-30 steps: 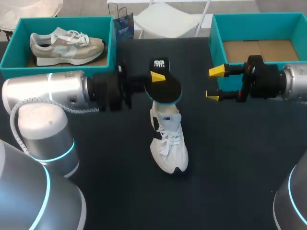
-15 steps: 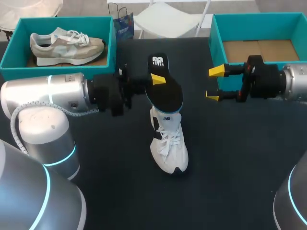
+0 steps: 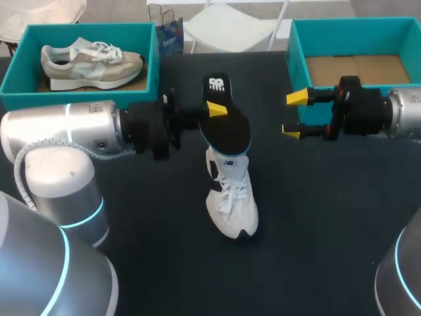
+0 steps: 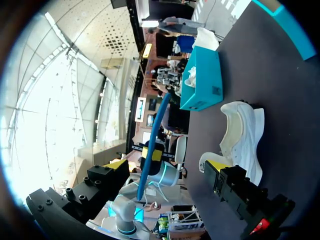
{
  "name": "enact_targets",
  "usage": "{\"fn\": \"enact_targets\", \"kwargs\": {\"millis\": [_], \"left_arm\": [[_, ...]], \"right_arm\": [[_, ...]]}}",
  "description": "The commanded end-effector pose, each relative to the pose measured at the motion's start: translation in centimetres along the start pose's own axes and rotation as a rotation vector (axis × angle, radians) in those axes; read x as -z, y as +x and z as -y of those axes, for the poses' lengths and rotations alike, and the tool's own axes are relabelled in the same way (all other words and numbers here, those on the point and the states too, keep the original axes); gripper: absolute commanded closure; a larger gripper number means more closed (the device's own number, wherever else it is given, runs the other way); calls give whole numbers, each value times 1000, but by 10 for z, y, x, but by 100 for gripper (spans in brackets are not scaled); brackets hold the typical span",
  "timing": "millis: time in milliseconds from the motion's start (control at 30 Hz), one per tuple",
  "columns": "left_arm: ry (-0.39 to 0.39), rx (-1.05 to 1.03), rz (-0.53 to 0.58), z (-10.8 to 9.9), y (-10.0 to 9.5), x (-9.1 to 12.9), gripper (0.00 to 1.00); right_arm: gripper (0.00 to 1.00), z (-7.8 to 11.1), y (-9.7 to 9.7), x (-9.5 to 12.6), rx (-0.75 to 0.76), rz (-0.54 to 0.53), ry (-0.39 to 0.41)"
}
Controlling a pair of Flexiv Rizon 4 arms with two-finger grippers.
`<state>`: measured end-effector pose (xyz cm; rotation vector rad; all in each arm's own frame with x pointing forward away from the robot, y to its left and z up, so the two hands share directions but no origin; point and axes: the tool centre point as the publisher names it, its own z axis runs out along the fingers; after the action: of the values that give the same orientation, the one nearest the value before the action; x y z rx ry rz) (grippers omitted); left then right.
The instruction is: Take the shoe out of the shoebox, open the shoe tongue, remove and reinsert the insole, then place the shoe into the shoebox
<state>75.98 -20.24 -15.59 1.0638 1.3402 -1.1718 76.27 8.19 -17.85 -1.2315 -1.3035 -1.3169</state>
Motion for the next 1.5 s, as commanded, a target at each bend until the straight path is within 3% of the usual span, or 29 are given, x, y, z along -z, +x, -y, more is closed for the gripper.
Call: {"fn": "enact_targets", "kwargs": {"millis": [33,267,467,700,1033,1067,1133,1233,1267,1400,1433,1500], "left_arm": [[51,-71,-7,-10,7,2,100],[95,-206,-14,-18,16,0,100],[77,-213,-25,-31,23,-4,100],[77,-252,-10,-39,21,-15,100],[89,-273,11,-49,26,-46,100],[90,-273,12,-49,26,-48,100],[87,-270,19,-49,28,-54,100],[86,-262,26,-48,29,-59,100],[86,-259,27,-48,29,-61,100],[88,-253,39,-46,29,-67,100],[88,-255,43,-45,28,-69,100],[82,-256,49,-47,29,-73,100]], "right_arm": [[0,0,0,-1,0,1,-1],[0,0,0,-1,0,1,-1],[0,0,0,-1,0,1,-1],[0,5,0,-18,-15,11,111],[0,10,-1,-38,-15,-7,170],[2,10,-1,-38,-15,-9,171],[15,11,-2,-41,-16,-11,174],[18,12,-2,-43,-16,-13,177],[29,13,-3,-44,-16,-14,179],[42,14,-3,-46,-17,-18,183],[51,15,-3,-46,-17,-18,184],[53,15,-3,-49,-17,-23,193]]}}
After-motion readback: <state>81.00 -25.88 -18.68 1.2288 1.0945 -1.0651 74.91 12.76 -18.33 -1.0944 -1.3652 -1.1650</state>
